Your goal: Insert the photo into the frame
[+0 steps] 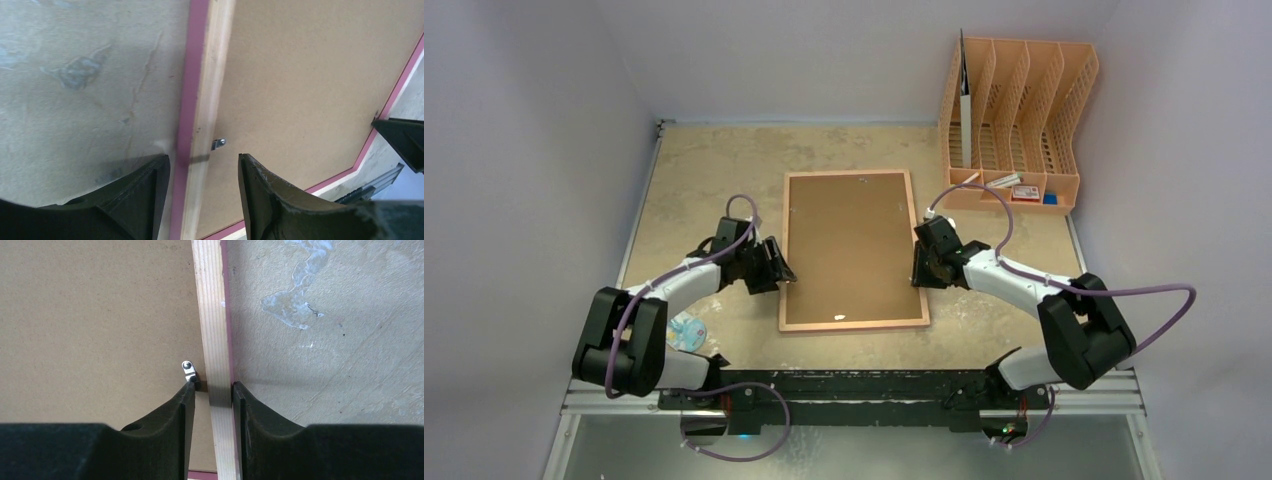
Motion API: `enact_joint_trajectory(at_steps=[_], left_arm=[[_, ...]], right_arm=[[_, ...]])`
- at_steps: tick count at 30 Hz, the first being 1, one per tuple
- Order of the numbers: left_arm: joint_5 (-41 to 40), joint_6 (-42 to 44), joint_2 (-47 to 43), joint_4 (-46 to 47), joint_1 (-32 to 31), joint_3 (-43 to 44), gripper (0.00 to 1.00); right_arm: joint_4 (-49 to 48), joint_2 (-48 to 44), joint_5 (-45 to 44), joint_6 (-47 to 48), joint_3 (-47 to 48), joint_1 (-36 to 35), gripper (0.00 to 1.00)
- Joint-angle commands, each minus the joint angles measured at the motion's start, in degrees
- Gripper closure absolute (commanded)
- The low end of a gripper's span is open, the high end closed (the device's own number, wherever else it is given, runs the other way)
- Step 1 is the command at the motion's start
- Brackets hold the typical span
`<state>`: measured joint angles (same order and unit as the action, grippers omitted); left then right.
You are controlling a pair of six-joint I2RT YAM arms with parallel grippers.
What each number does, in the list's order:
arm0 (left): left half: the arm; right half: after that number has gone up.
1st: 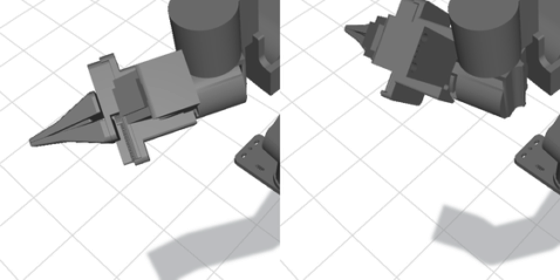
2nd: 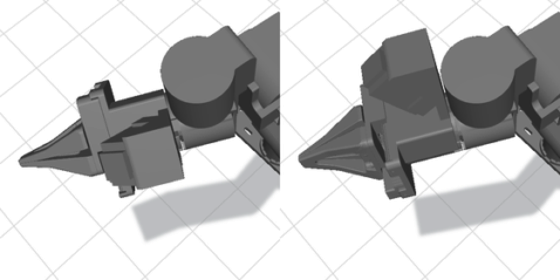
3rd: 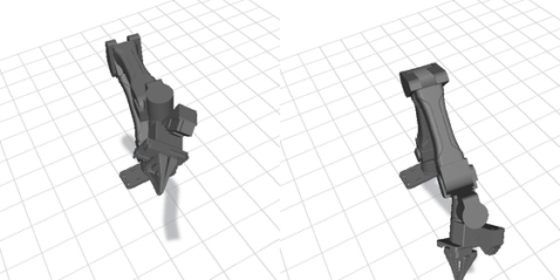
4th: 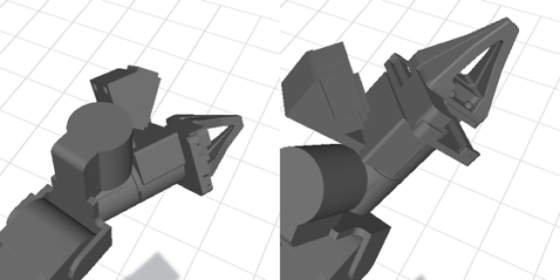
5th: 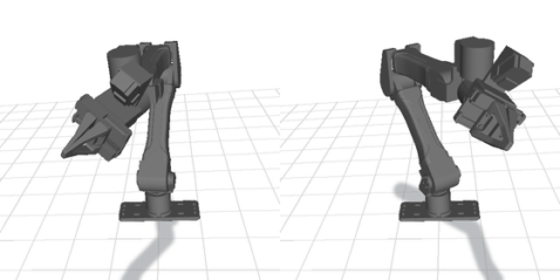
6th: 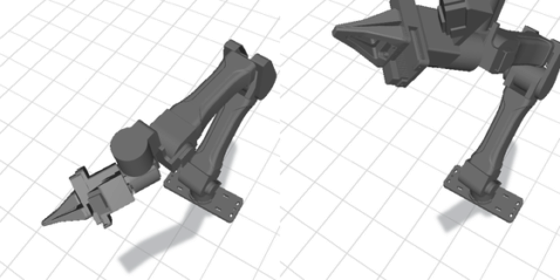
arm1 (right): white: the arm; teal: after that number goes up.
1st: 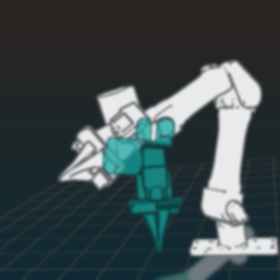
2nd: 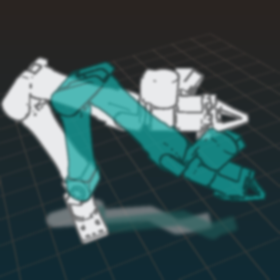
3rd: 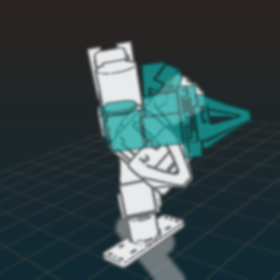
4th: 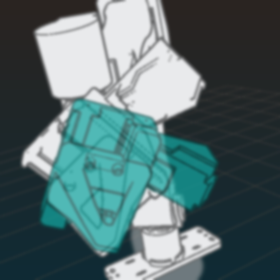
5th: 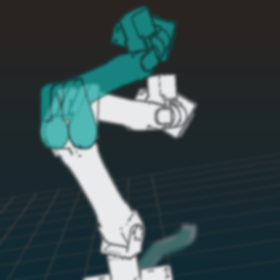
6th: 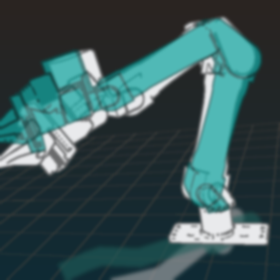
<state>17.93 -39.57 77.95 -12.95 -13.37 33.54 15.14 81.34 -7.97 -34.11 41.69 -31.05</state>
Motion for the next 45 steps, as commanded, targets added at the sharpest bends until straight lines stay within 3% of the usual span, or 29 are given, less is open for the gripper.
enact_joint_trajectory(at_steps=[1, 12, 19, 25, 34, 45], left_arm=[[0.62, 1.03, 1.28, 0.81, -1.31, -0.33, 0.45], [0.78, 1.08, 1.32, 1.00, -1.58, -0.27, 0.45], [0.61, 1.08, 1.32, 0.91, -1.58, -0.29, 0.45], [0.74, 1.15, 1.25, 0.85, -1.62, -0.14, 0.45], [0.57, 1.16, 1.15, 0.73, -1.66, -0.13, 0.45], [0.53, 1.16, 1.13, 0.84, -1.66, -0.18, 0.45]], right_arm=[[-0.34, 0.09, 0.71, -1.44, 0.06, -0.27, 0.66], [-2.65, 0.60, -1.92, -4.54, -0.12, -0.28, 0.74], [-3.46, -3.57, 2.01, -3.21, -1.34, -0.28, 0.54], [-4.77, -0.67, 3.10, -1.19, -1.58, -0.24, 0.52], [-4.70, 2.34, -0.01, -0.73, -0.73, -0.33, 0.57], [-2.39, 2.34, -0.34, -3.93, -0.05, -0.28, 0.75]])
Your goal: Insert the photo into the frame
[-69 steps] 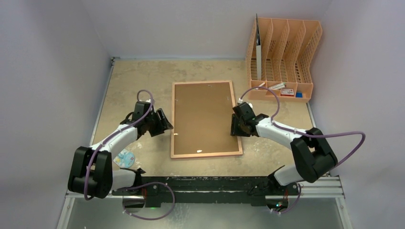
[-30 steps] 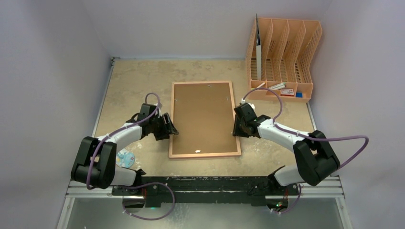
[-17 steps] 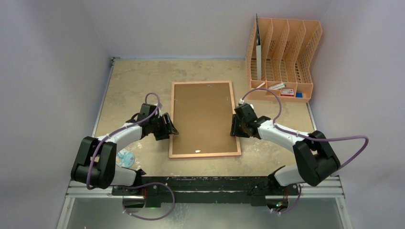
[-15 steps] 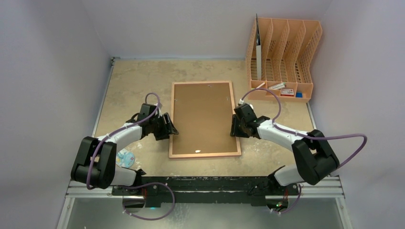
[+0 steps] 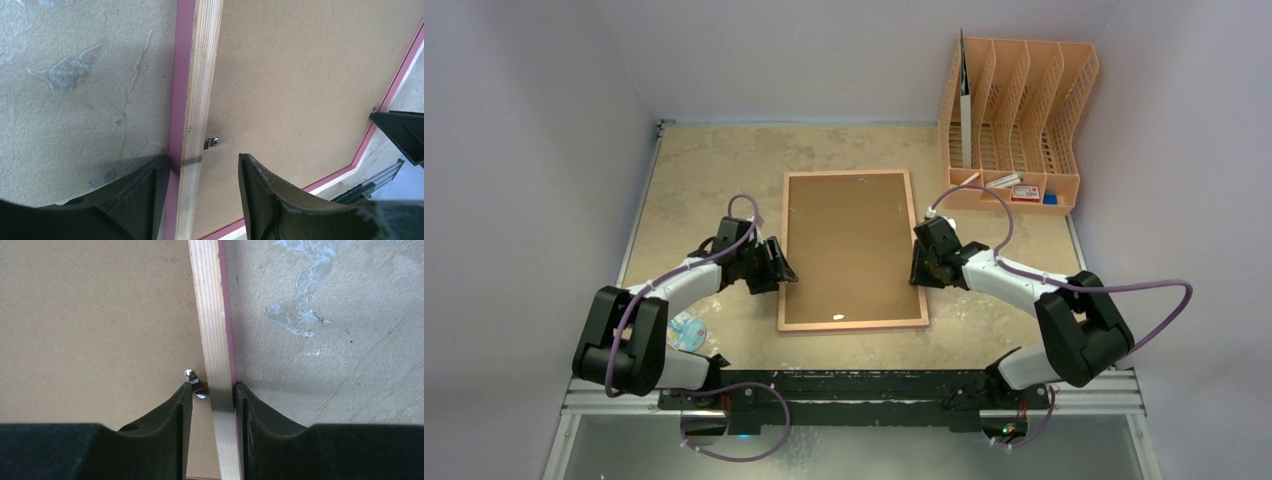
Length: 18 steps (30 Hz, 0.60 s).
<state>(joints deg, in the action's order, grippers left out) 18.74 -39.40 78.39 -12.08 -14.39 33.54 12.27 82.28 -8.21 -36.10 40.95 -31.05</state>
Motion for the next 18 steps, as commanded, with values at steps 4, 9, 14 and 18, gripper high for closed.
enact_joint_trajectory(at_steps=[4, 9, 14, 18], left_arm=[[-0.22, 0.99, 0.71, -0.05, -0.64, -0.23, 0.45], [-0.12, 0.99, 0.71, 0.03, -0.64, -0.40, 0.45], [-0.02, 0.99, 0.71, 0.12, -0.64, -0.45, 0.45], [-0.02, 0.99, 0.71, 0.13, -0.65, -0.47, 0.45]], right_arm=[[0.25, 1.39, -0.69, -2.55, 0.63, -0.33, 0.77], [-0.70, 1.28, -0.92, -3.48, 0.56, -0.33, 0.84], [-2.01, 1.60, -1.07, -3.87, 0.17, -0.36, 0.93], [-3.37, 1.87, -1.63, -3.73, -0.22, -0.35, 1.00]])
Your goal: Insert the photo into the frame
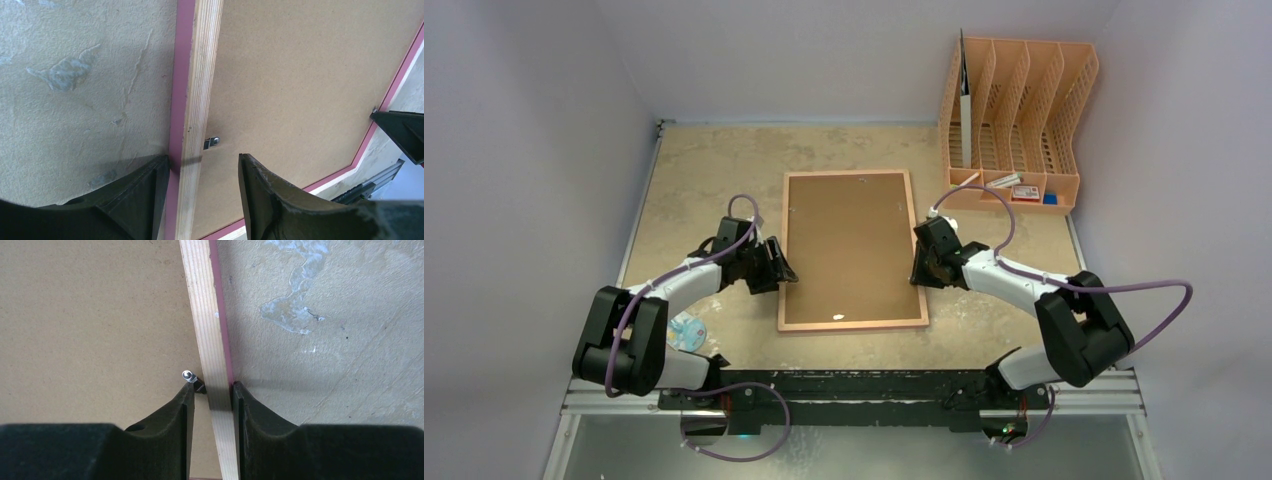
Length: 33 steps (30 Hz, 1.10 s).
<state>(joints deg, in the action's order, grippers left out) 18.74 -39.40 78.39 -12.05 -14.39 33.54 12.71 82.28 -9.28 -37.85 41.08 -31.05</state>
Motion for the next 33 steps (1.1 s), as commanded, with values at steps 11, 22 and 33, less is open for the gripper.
enact_joint_trajectory(at_steps=[11, 22, 33], left_arm=[[-0.24, 1.16, 0.54, -0.48, -0.72, 0.01, 0.45], [-0.78, 1.25, -0.43, -0.86, -0.72, 0.03, 0.42], [-0.73, 1.25, -0.57, -0.82, -0.72, 0.08, 0.42]], right_arm=[[-3.59, 0.16, 1.54, -0.62, -0.09, -0.33, 0.82], [0.00, 0.91, 0.37, 1.97, 1.41, -0.33, 0.62], [1.59, 2.09, -1.41, 2.12, 2.50, -0.33, 0.68]])
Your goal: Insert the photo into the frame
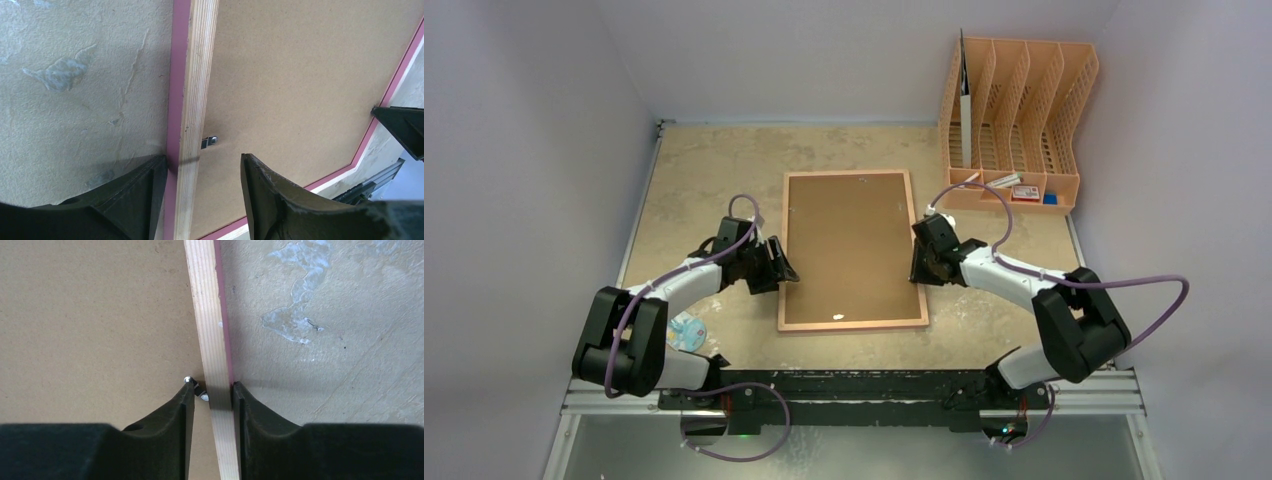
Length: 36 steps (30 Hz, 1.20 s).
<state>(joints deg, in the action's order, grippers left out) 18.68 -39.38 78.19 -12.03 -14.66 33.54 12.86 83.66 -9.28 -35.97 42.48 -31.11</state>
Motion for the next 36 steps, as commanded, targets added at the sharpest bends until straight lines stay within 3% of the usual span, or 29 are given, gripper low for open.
enact_joint_trajectory(at_steps=[1, 8, 13, 18, 20, 24, 26, 32, 36], left_arm=[[-0.70, 1.19, -0.33, -0.85, -0.46, -0.04, 0.42], [-0.69, 1.22, -0.32, -0.80, -0.46, -0.14, 0.42], [-0.65, 1.19, -0.32, -0.80, -0.46, -0.05, 0.42], [-0.66, 1.23, -0.50, -0.97, -0.46, -0.01, 0.42], [-0.66, 1.23, -0.50, -0.97, -0.46, -0.05, 0.42], [-0.69, 1.31, -0.57, -1.27, -0.46, 0.26, 0.42], [-0.87, 1.31, -0.75, -1.48, -0.46, 0.21, 0.42], [-1.01, 1.19, -0.85, -1.41, -0.46, 0.13, 0.42], [-1.01, 1.23, -0.85, -1.41, -0.46, 0.20, 0.42]], right_arm=[[1.46, 0.60, -1.18, 0.32, 1.11, -0.26, 0.72], [1.29, -1.08, 2.00, 1.57, 0.60, -0.27, 0.77], [-0.37, -1.29, 2.42, 1.78, 0.18, -0.27, 0.94], [-1.43, -0.84, 2.04, 1.58, 0.26, -0.26, 0.97], [-2.21, -1.39, 1.73, 1.79, 0.29, -0.26, 0.92], [-0.77, -2.11, 1.56, 1.77, 1.14, -0.26, 0.64], [0.08, -2.46, 2.50, 2.22, 1.09, -0.26, 0.56], [0.63, -3.24, 5.47, 2.84, -0.39, -0.29, 0.55], [1.27, -2.69, 4.74, 3.03, -0.43, -0.26, 0.63]])
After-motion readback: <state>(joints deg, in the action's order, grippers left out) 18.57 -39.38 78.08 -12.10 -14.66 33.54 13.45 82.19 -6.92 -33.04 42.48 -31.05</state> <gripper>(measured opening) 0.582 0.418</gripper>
